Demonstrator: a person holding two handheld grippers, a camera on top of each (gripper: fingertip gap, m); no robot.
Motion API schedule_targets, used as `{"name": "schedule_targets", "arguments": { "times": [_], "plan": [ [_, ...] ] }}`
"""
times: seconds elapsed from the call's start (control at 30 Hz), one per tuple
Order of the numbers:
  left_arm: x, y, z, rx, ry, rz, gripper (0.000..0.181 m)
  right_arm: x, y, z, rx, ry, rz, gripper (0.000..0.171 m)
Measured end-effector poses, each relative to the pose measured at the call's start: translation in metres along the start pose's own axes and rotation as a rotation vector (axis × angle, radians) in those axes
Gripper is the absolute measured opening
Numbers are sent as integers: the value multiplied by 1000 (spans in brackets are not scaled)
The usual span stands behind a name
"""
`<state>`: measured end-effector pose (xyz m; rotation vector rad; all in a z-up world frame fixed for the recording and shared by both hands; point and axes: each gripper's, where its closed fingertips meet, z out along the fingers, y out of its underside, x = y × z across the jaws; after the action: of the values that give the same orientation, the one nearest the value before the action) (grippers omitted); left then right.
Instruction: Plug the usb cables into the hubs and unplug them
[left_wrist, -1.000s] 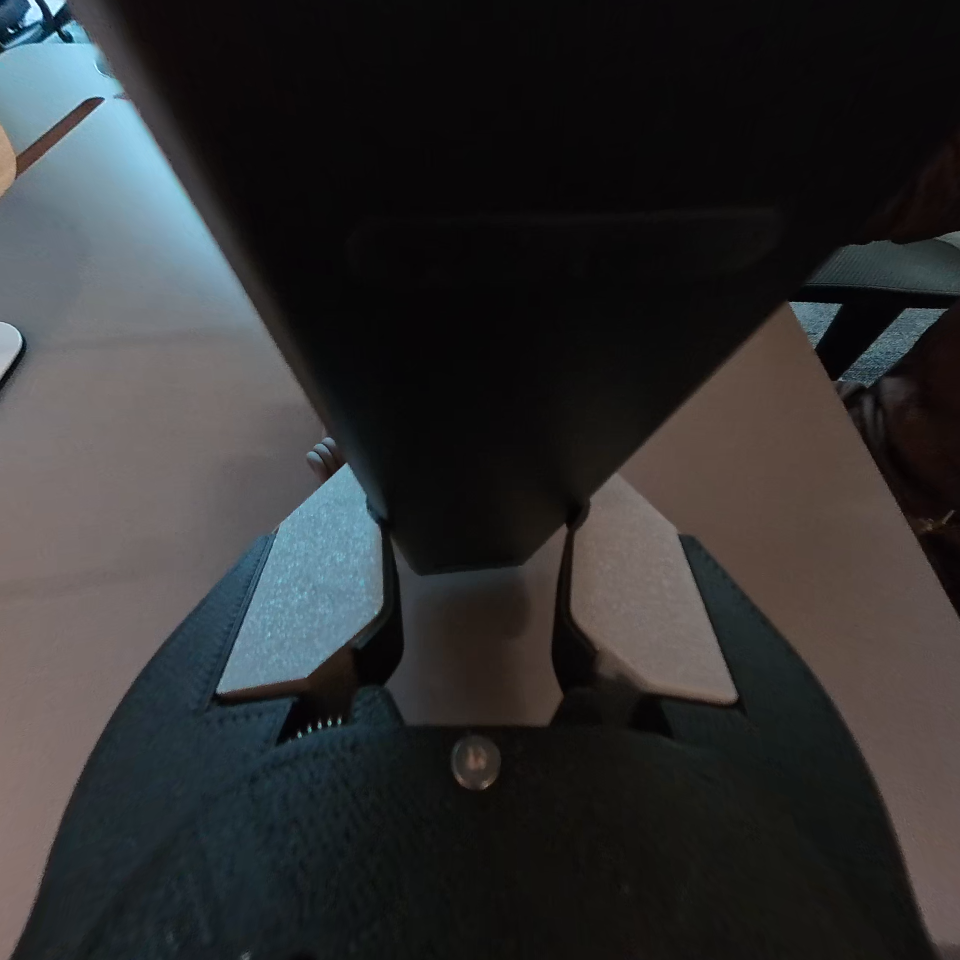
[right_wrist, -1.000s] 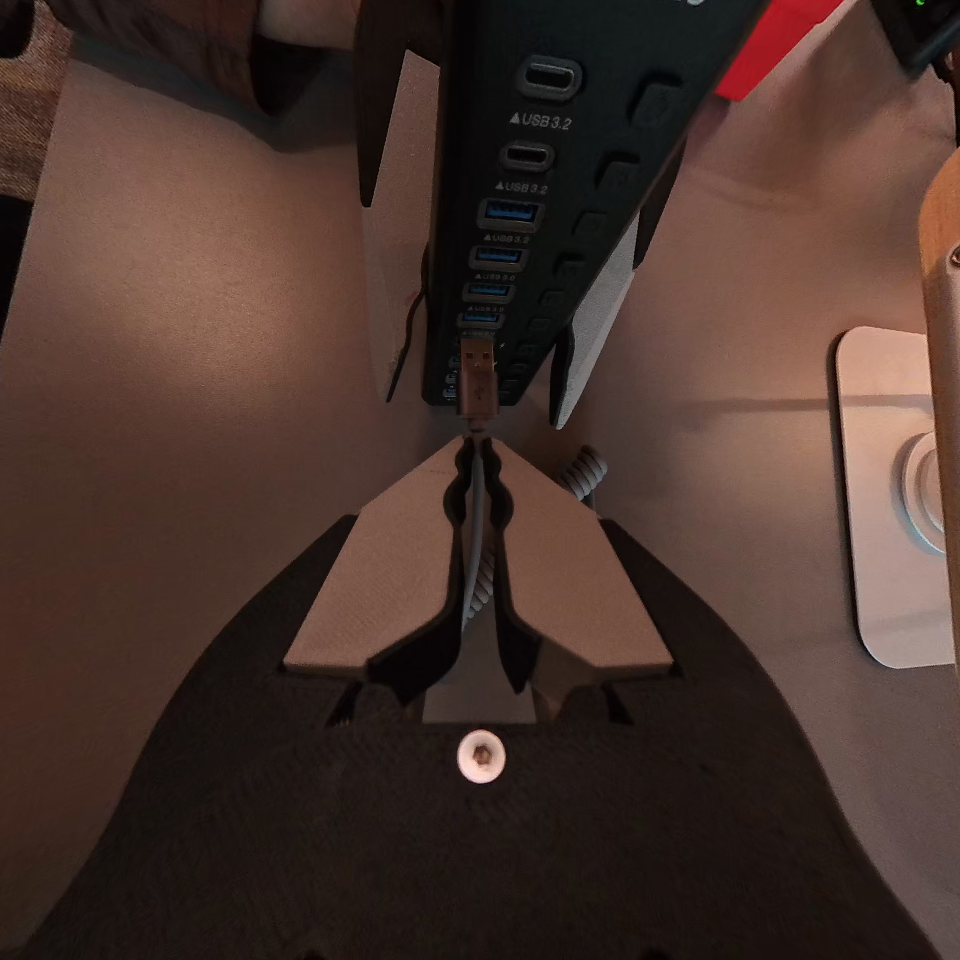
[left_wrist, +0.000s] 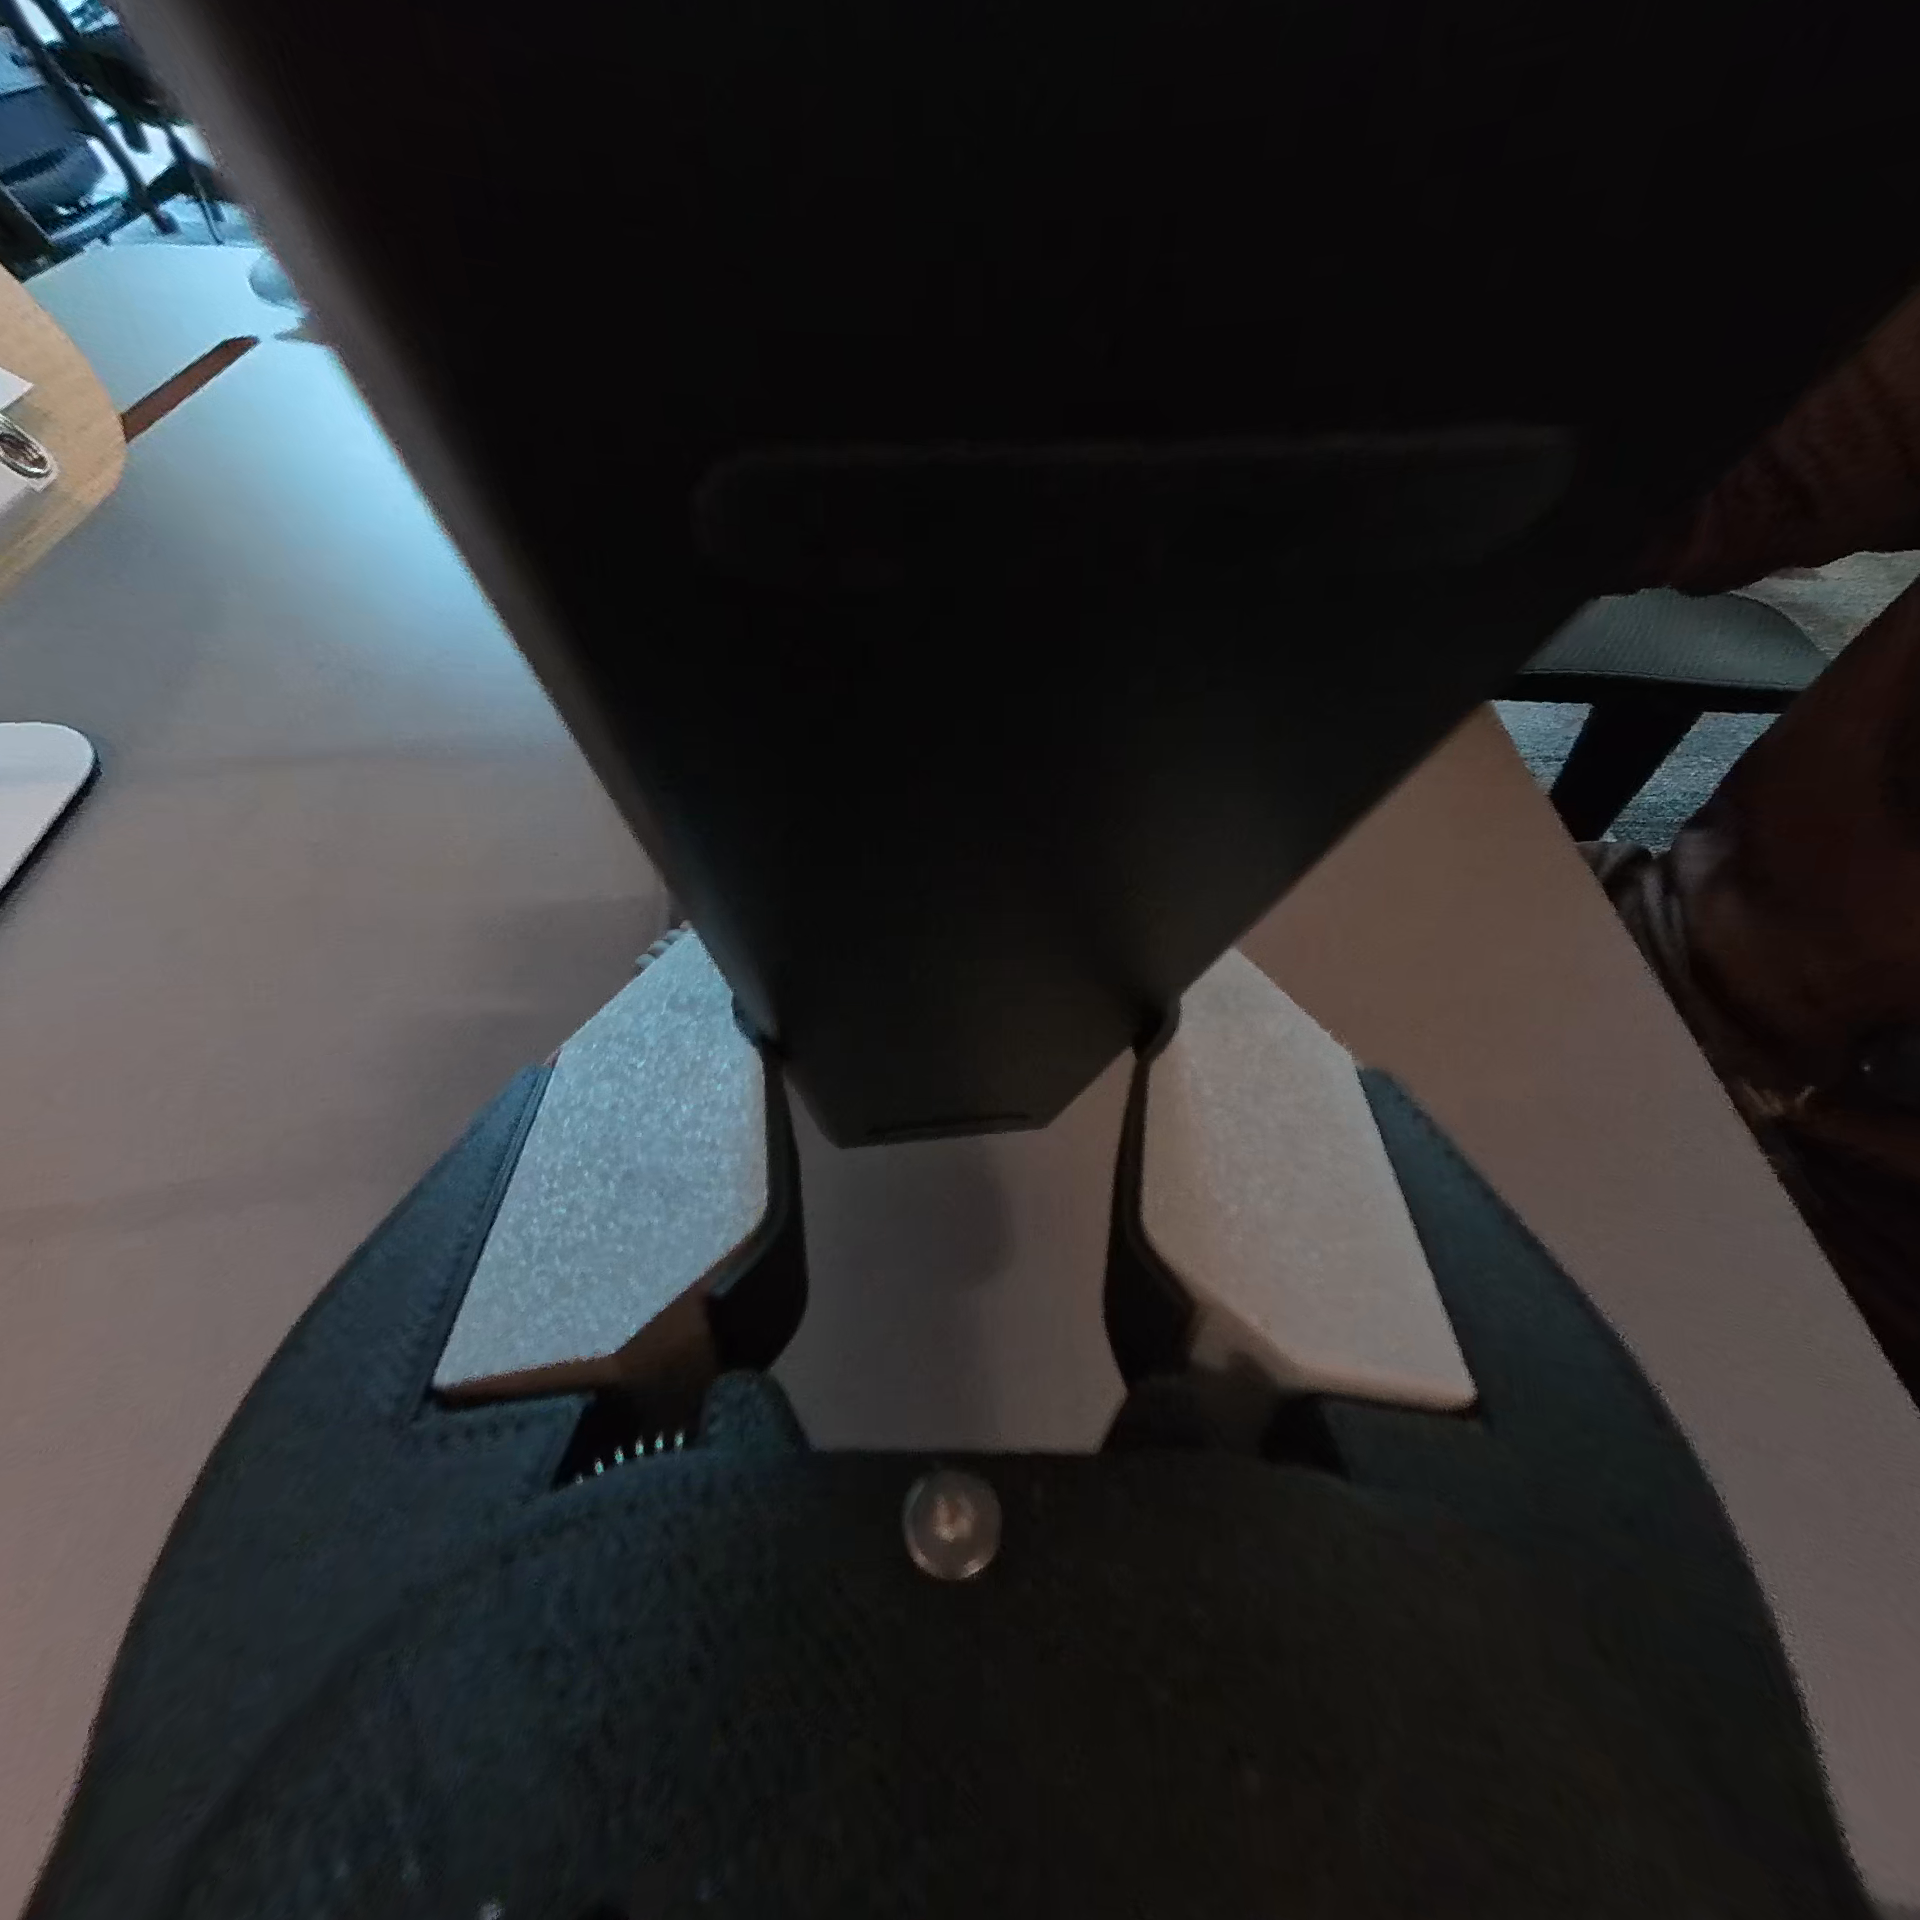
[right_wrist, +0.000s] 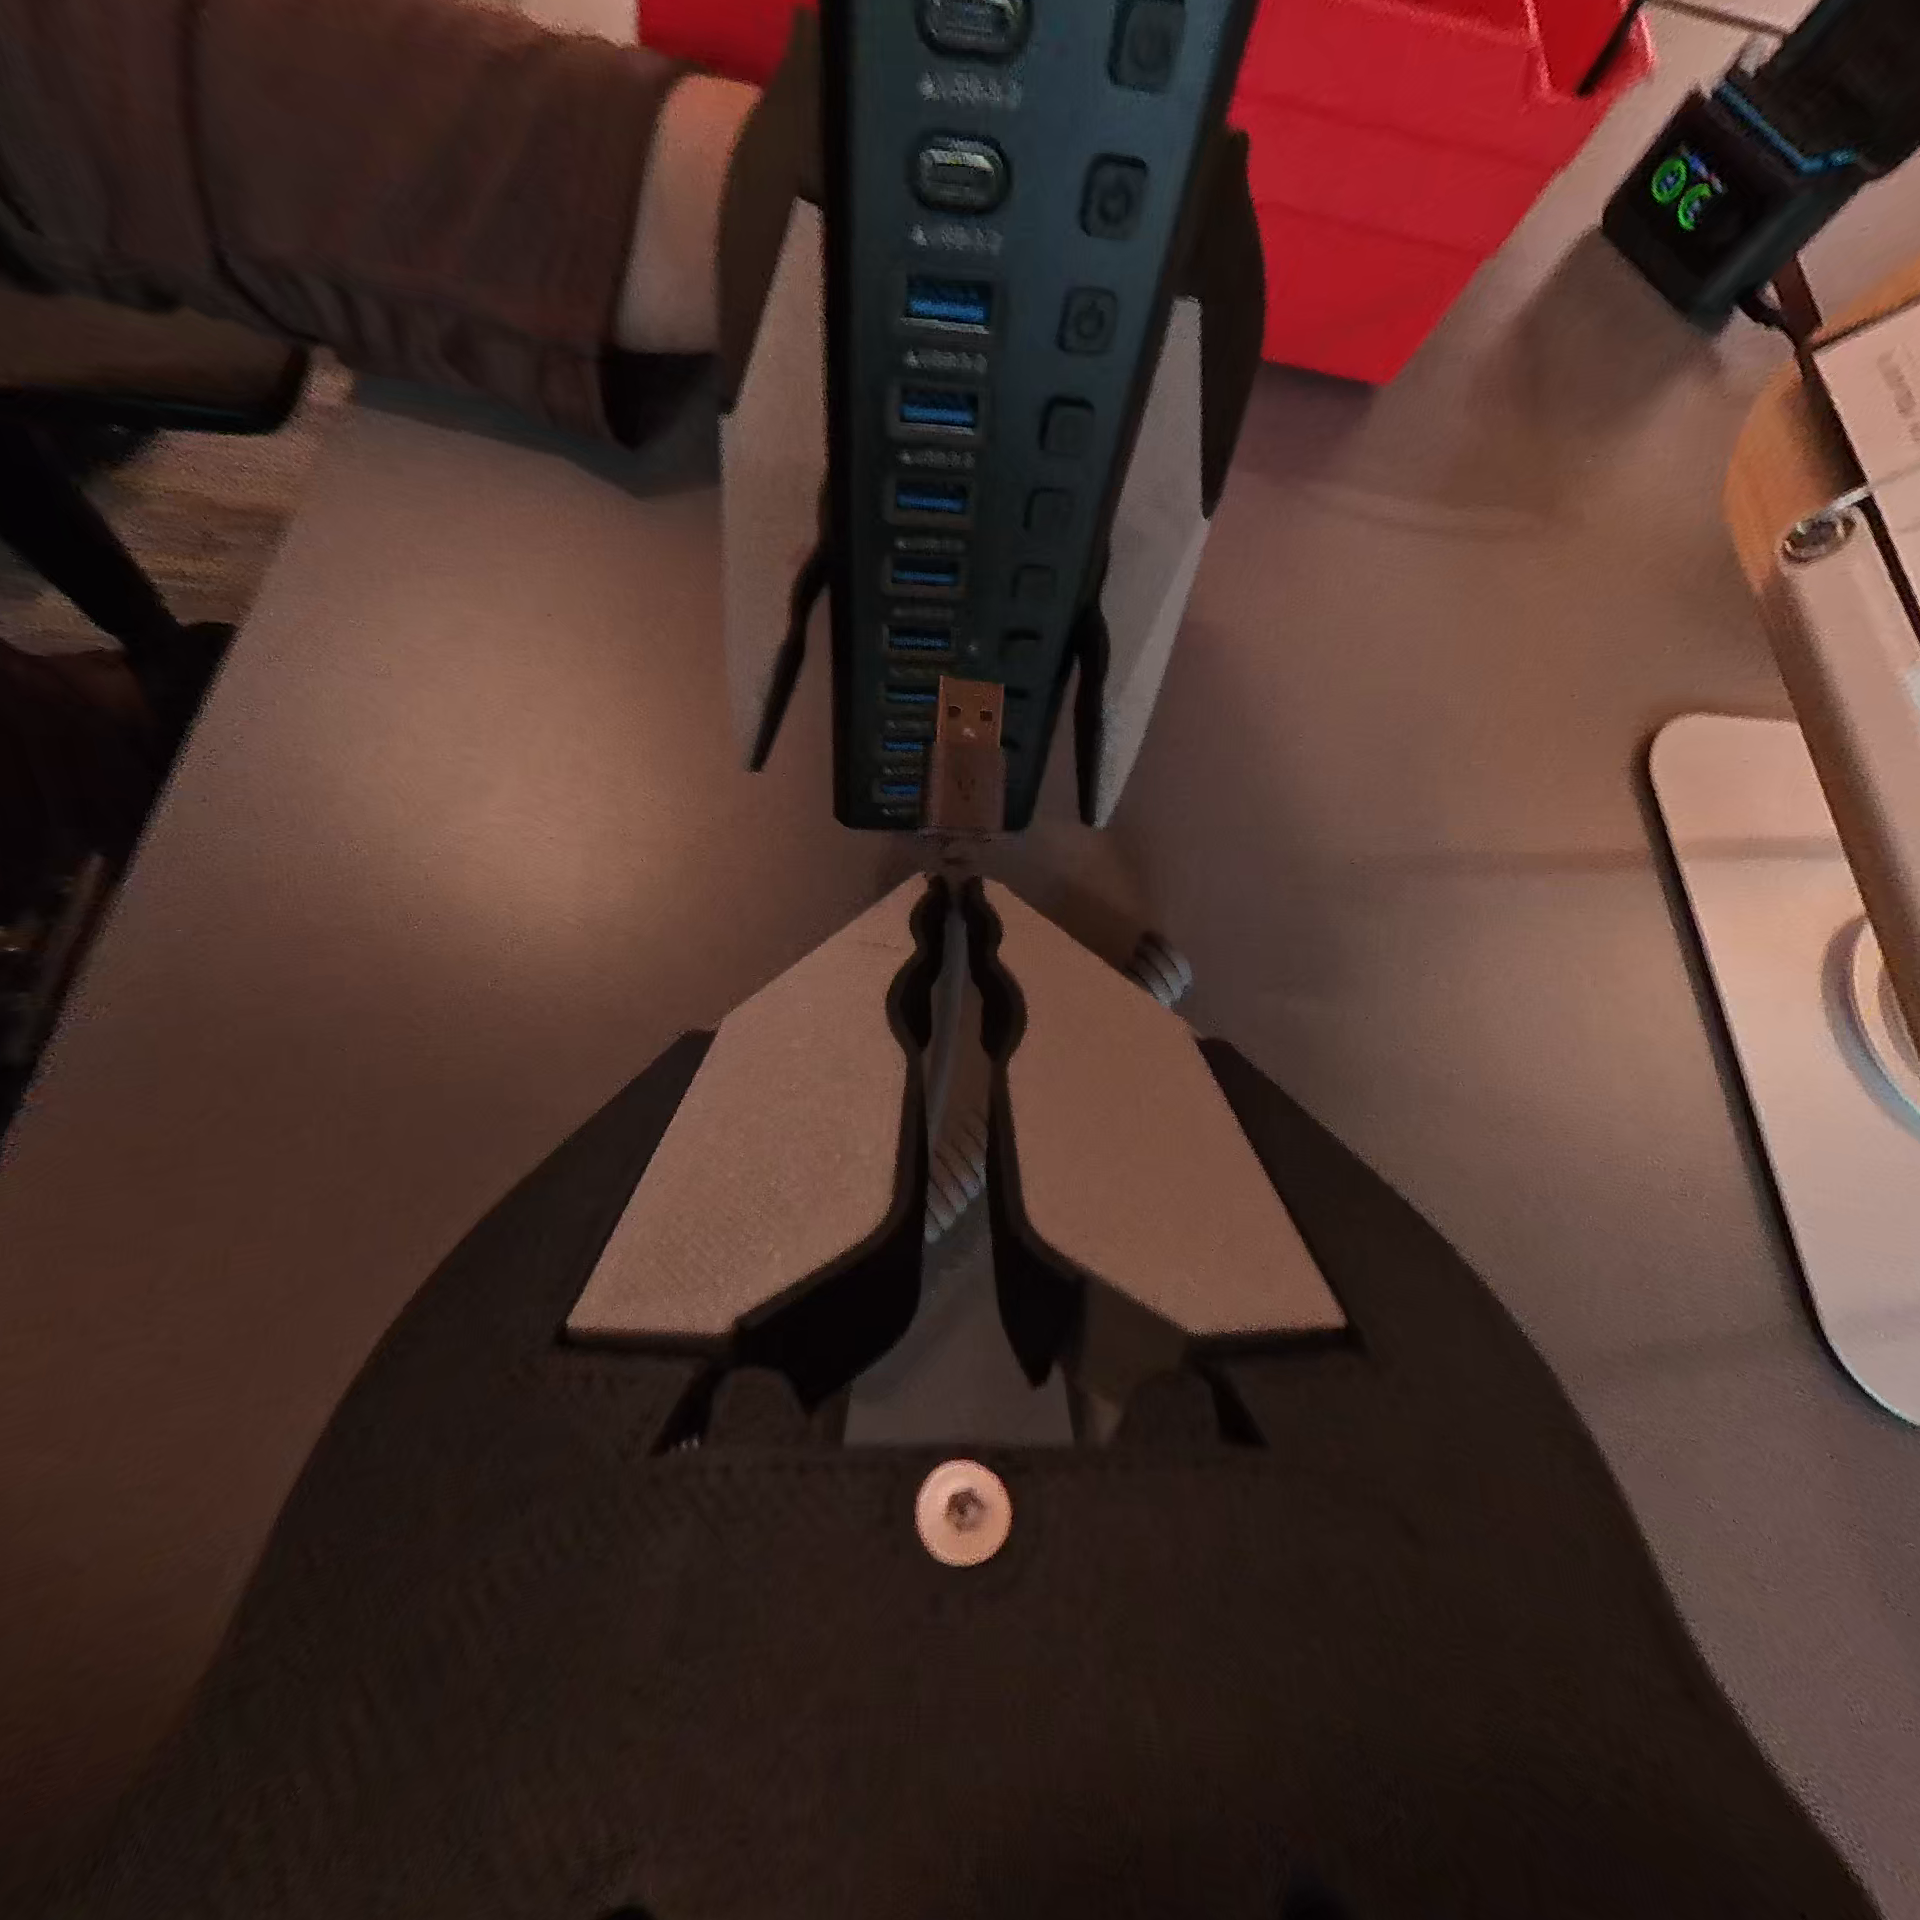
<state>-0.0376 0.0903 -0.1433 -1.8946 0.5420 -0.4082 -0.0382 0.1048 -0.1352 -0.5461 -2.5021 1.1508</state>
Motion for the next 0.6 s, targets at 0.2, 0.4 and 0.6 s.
{"name": "schedule_targets", "arguments": {
  "times": [0.2,0.4,0.6],
  "plan": [
    [-13,10,3,-44,-63,-27,67,10,4,1,-24,53,23,1],
    [-22,29,7,-162,-130,-34,68,43,8,-18,11,192,136,1],
    [-20,29,8,-156,-98,-106,67,48,6,-20,14,239,124,0]
  ]
}}
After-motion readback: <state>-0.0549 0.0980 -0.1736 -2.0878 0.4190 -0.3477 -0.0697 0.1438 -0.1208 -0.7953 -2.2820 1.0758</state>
